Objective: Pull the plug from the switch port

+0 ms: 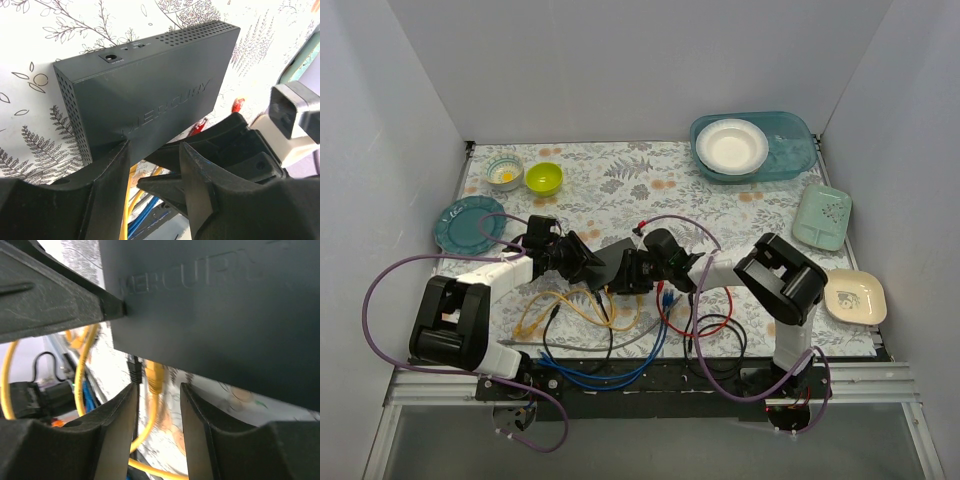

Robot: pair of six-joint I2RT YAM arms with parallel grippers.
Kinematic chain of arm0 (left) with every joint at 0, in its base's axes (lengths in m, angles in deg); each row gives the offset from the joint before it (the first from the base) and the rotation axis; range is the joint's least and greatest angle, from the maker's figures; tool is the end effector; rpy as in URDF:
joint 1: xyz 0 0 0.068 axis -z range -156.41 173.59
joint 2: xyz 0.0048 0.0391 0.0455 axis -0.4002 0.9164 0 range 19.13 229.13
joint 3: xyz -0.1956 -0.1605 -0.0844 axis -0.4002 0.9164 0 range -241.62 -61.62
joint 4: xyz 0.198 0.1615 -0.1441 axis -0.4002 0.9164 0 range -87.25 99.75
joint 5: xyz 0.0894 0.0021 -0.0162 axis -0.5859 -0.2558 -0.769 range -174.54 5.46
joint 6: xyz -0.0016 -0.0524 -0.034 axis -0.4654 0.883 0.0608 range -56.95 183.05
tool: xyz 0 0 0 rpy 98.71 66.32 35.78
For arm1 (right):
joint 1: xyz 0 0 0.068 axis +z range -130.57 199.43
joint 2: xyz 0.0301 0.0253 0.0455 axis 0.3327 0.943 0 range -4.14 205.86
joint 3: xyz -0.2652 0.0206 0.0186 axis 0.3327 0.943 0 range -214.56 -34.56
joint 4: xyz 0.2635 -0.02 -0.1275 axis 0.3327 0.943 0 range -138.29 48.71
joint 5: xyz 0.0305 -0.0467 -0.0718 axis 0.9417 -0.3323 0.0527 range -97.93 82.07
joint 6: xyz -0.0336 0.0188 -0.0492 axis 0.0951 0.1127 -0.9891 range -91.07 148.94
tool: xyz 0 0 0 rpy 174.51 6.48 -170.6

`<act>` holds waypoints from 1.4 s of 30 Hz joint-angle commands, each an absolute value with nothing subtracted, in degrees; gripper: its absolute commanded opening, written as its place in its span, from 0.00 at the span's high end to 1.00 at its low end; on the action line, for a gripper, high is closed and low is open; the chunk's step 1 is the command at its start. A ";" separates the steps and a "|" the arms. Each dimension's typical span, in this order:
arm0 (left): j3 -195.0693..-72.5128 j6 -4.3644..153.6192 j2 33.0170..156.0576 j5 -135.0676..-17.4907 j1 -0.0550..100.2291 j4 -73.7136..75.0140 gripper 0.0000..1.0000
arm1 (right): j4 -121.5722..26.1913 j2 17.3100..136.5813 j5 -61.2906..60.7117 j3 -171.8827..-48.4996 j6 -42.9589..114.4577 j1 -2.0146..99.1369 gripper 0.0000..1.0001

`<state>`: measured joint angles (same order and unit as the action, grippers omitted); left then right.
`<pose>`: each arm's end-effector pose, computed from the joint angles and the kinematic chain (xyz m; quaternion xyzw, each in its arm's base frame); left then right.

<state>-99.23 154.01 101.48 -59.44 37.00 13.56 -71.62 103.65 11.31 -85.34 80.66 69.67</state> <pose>0.2796 -0.0874 0.1187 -0.5337 0.7671 -0.3556 0.0132 0.2437 0.3174 0.0916 -0.0676 0.8701 0.4543 0.1786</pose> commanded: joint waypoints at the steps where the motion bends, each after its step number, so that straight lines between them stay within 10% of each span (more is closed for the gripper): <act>1: -99.59 153.05 102.63 -60.02 36.60 14.53 0.56 | -77.20 107.56 13.08 -85.00 86.05 69.88 0.52; 20: -98.71 152.70 102.10 -59.14 36.33 14.27 0.57 | -92.14 112.06 10.62 -80.53 101.18 69.36 0.73; 33: -95.64 153.22 98.59 -58.44 36.33 14.44 0.57 | -98.39 113.37 9.56 -78.59 106.89 69.18 0.65; 42: -94.14 152.79 95.51 -58.61 36.33 15.93 0.57 | -105.24 116.36 9.21 -76.74 113.75 69.00 0.89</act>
<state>-95.66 154.11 97.70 -57.19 36.49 12.58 -103.16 113.40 8.80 -78.24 105.05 69.59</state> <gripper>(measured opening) 0.433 0.160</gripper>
